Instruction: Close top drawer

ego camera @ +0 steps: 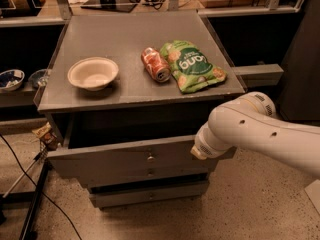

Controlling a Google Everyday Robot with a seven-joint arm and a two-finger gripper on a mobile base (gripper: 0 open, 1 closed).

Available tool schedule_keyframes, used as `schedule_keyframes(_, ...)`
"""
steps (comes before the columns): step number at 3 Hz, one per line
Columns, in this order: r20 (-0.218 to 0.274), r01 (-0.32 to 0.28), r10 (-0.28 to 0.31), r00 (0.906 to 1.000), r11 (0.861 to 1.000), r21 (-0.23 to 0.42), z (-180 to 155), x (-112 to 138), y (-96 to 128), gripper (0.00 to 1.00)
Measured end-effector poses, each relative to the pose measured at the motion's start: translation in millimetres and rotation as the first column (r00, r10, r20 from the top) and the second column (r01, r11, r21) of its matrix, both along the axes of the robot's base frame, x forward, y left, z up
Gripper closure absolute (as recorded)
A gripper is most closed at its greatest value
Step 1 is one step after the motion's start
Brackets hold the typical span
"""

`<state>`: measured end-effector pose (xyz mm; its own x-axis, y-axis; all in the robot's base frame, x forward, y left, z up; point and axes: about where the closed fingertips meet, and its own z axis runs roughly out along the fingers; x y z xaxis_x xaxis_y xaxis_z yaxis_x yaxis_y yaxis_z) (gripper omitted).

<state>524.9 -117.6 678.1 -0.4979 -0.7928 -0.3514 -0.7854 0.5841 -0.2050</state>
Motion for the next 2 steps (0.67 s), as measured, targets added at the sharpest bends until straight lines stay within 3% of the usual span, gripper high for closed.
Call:
schedule_keyframes(1, -0.004, -0.01, 0.01, 0.9999, 1.0, 0.024, -1.4, 8.0, 5.7, 0.96)
schedule_keyframes(2, -0.004, -0.01, 0.01, 0.9999, 1.0, 0.024, -1.4, 8.0, 5.8, 0.73)
